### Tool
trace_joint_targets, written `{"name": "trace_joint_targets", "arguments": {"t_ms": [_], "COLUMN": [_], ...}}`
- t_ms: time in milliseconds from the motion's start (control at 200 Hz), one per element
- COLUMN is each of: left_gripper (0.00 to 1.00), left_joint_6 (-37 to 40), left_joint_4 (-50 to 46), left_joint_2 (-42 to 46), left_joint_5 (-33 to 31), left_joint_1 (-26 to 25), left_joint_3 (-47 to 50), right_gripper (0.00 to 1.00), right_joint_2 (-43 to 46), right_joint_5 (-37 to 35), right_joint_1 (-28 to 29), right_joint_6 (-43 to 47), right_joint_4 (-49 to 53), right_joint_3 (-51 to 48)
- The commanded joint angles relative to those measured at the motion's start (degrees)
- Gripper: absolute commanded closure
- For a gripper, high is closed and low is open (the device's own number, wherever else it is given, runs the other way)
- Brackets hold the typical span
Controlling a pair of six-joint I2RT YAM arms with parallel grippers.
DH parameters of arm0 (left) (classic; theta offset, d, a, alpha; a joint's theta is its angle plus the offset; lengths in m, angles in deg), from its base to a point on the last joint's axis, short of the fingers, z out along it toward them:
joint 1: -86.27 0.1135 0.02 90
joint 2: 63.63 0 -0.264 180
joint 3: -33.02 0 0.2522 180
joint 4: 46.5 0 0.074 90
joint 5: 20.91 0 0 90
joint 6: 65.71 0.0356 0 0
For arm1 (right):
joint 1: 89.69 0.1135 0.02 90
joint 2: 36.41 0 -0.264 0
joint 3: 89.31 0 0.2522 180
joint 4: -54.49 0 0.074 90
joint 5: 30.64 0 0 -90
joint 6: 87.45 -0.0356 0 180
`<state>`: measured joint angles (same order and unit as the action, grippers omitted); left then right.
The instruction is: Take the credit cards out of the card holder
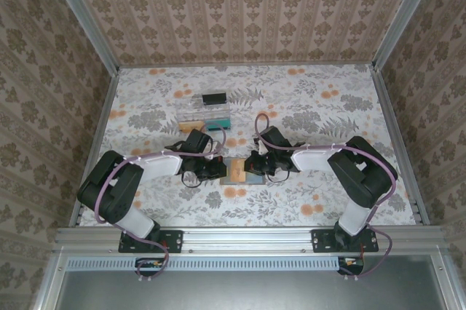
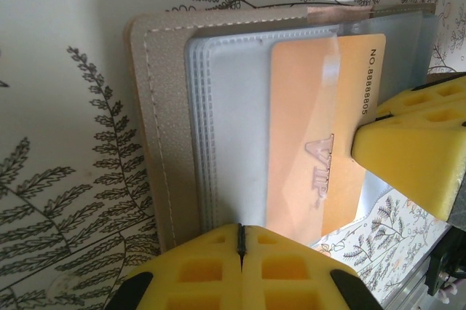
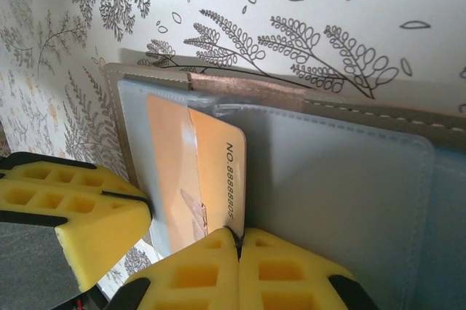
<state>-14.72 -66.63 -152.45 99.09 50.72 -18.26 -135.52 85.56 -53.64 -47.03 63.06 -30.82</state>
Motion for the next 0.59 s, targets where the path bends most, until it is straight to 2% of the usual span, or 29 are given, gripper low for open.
{"name": "trace_joint_targets", "arguments": {"t_ms": [0, 440, 540, 590], "left_gripper": [1.0, 0.99, 0.91, 0.75], "left_joint_6": [0.4, 0.5, -0.1, -0.8], "left_joint_4": [-2.7, -3.2, -3.1, -2.8], "left_joint_2": [-0.8, 1.1, 2.8, 3.9], "left_joint_5": [-0.8, -0.5, -0.3, 0.0], "left_joint_1": [0.4, 1.2, 1.4, 1.7], "left_joint_3": [0.1, -0.8, -1.6, -2.1], "right_gripper": [0.97, 1.0, 1.0, 1.0], "right_joint_2": [0.8, 12.1, 15.0, 16.2], "right_joint_5": [-0.9, 0.5, 0.8, 0.8], "right_joint_1": [-1.1, -6.4, -7.0, -7.3], "right_joint_6": [1.0, 5.4, 6.3, 6.8], "right_joint_4": [1.6, 6.3, 8.0, 9.0], "right_joint_3": [-2.1, -6.1, -5.5, -5.1]}}
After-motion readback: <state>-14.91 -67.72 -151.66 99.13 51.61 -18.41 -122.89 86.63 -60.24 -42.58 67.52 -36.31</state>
